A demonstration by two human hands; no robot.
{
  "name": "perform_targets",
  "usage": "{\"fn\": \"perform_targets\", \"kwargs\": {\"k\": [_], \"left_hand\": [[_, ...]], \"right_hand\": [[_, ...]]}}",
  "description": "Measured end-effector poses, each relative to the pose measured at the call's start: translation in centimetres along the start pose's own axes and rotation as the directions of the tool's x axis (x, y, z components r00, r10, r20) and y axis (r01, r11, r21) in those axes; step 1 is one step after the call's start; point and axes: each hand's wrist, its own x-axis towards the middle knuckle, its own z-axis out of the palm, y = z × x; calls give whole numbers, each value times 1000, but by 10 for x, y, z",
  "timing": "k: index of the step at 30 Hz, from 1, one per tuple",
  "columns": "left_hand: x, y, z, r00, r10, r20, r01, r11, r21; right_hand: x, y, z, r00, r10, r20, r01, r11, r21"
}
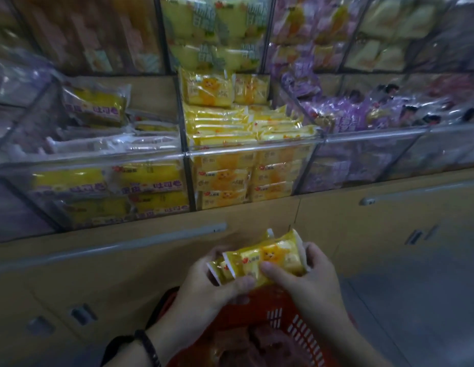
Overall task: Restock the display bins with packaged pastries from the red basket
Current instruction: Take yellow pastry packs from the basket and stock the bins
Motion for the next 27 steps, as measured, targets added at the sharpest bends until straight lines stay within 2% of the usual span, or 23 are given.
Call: {"fn": "perform_targets", "kwargs": {"k": [2,3,5,6,8,10,12,14,16,19,23,25,27], "left_hand": [[-9,19,1,996,81,-20,-79,994,77],[-13,30,1,992,129,-19,-125,984,126],[-20,54,2,974,224,-24,-214,955,207],[-23,68,3,961,275,-34,-258,933,252],[-28,95,6,927,374,-18,-344,870,354],[-31,125,7,895,446,21,-413,810,416],[-30,157,7,879,471,74,-451,771,449],[-28,191,7,860,484,159,-499,736,458],[-21,223,4,823,531,200,-558,693,456],[9,269,-10,768,619,165,-614,637,466],[75,309,-36,725,682,96,-612,573,545],[108,317,-48,683,730,24,-620,562,548],[138,316,-59,621,781,-64,-622,541,566]], "right_hand": [[-4,-8,-6,994,-106,-21,104,992,-77],[-4,-11,-9,978,-207,-12,203,970,-137],[-3,-23,-16,895,-435,103,446,854,-267],[-1,-33,-19,829,-530,181,558,757,-339],[4,-55,-24,650,-698,302,734,471,-490],[12,-81,-28,499,-794,347,774,229,-590],[19,-112,-31,438,-820,368,739,96,-667],[28,-140,-34,429,-824,371,723,67,-687],[42,-167,-36,421,-833,358,740,88,-666],[75,-199,-39,458,-833,311,743,167,-648],[128,-230,-33,543,-783,303,677,195,-710],[150,-242,-25,580,-736,349,641,148,-753],[170,-249,-14,583,-708,399,608,55,-792]]}}
